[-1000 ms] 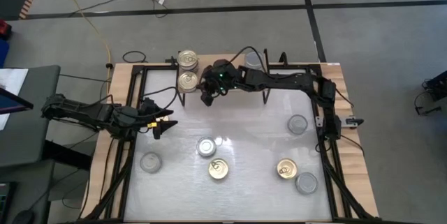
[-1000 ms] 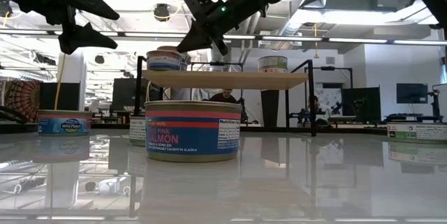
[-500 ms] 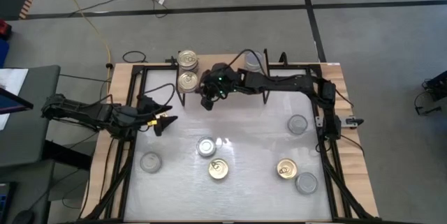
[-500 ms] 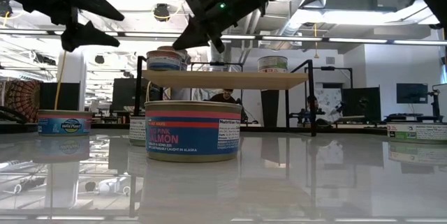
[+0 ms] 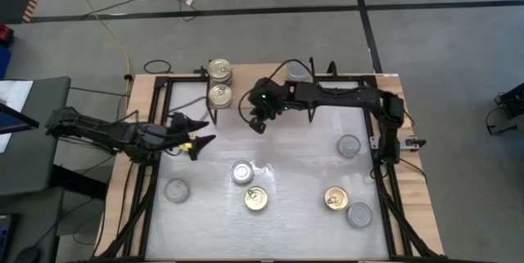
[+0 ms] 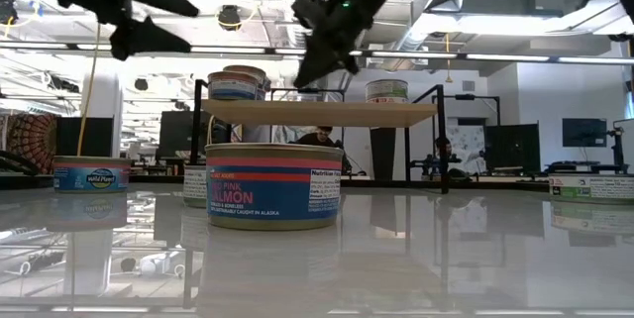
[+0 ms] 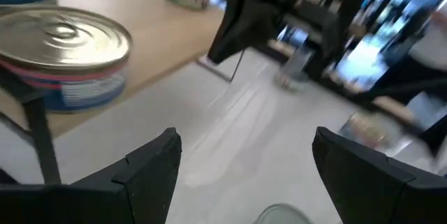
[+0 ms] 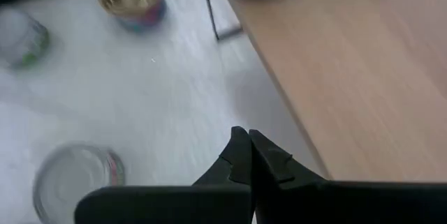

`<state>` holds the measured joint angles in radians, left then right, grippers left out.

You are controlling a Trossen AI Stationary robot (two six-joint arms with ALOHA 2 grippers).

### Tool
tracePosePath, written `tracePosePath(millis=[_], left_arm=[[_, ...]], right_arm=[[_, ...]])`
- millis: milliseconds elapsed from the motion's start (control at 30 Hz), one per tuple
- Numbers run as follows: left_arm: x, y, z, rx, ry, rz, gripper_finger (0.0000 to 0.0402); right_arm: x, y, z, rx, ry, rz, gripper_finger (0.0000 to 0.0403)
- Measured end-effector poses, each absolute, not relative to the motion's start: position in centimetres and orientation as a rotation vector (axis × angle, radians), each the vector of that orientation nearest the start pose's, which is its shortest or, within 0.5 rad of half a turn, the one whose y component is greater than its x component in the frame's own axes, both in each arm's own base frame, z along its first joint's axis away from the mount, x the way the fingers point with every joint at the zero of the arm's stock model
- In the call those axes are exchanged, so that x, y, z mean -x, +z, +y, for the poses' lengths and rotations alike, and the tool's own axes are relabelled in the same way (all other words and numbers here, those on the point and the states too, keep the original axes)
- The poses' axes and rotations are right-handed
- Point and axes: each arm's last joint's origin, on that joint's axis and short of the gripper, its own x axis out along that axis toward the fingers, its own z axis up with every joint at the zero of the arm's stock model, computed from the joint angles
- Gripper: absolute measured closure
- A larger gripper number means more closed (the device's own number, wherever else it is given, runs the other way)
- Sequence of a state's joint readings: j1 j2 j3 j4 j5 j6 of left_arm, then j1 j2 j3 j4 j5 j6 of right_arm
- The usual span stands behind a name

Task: Stack canned seafood by type on shelf
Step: Put the blue pink tuna can on the shelf aligned with the stacked blue pink tuna cans

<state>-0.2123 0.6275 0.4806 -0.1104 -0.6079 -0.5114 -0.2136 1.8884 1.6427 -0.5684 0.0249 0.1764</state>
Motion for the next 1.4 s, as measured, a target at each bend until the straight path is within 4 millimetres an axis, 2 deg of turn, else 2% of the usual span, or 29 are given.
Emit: tracePosePath(millis=[133, 300, 433, 600, 800, 1000, 1400], left_arm=[[-17.0, 26.1, -1.9, 0.343, 0.493, 0.225, 0.0102], [-19.2, 27.2, -1.7, 0.282, 0.561, 0.323, 0.0104], [-19.8, 28.1, -0.8, 0.183, 0.629, 0.414, 0.0105], [-20.1, 28.5, 0.9, 0.12, 0.686, 0.502, 0.0105], [-20.2, 28.2, 3.1, 0.153, 0.753, 0.536, 0.0105], [-20.2, 27.9, 4.6, 0.141, 0.791, 0.572, 0.0105], [-20.3, 27.6, 5.9, 0.126, 0.847, 0.593, 0.0105]], right_arm=[[-38.5, 28.6, -7.4, -0.246, -0.332, 0.785, 0.0387], [-33.9, 28.3, -5.1, -0.304, -0.383, 0.702, 0.0388], [-30.3, 28.4, -3.1, -0.351, -0.444, 0.608, 0.0388], [-27.7, 27.7, -1.0, -0.377, -0.499, 0.571, 0.0388], [-27.0, 27.1, 0.1, -0.366, -0.529, 0.585, 0.0388], [-27.2, 26.9, -0.2, -0.365, -0.543, 0.59, 0.0387], [-27.2, 26.9, -0.2, -0.356, -0.554, 0.582, 0.0387]])
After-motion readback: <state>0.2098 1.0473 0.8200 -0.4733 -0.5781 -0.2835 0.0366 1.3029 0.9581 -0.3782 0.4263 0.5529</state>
